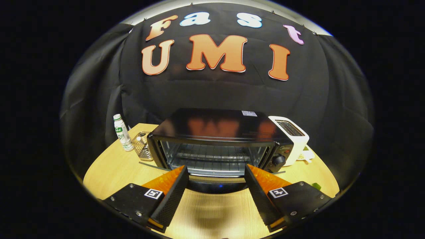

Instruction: Open the toaster oven, put the food inside, and close the toaster oven door.

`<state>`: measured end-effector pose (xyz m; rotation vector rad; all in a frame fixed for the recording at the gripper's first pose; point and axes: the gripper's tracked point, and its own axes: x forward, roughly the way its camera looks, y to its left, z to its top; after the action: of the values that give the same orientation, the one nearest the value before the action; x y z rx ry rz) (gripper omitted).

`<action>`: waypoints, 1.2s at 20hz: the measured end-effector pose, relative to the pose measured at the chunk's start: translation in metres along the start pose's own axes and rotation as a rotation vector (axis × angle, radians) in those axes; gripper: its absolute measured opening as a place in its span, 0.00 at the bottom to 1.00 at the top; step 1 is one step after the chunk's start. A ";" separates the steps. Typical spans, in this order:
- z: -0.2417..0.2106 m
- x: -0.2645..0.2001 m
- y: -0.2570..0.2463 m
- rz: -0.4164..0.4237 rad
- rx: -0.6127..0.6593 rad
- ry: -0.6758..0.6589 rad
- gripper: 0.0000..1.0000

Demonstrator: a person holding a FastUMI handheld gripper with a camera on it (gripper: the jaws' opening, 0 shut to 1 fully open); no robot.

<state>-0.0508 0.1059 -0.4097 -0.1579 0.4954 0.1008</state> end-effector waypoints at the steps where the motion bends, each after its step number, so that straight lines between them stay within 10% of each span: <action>1: -0.009 -0.006 0.001 -0.002 -0.007 -0.002 1.00; 24: -0.124 -0.027 0.008 -0.010 0.036 0.035 0.99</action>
<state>-0.1333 0.0908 -0.5050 -0.1272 0.5310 0.0795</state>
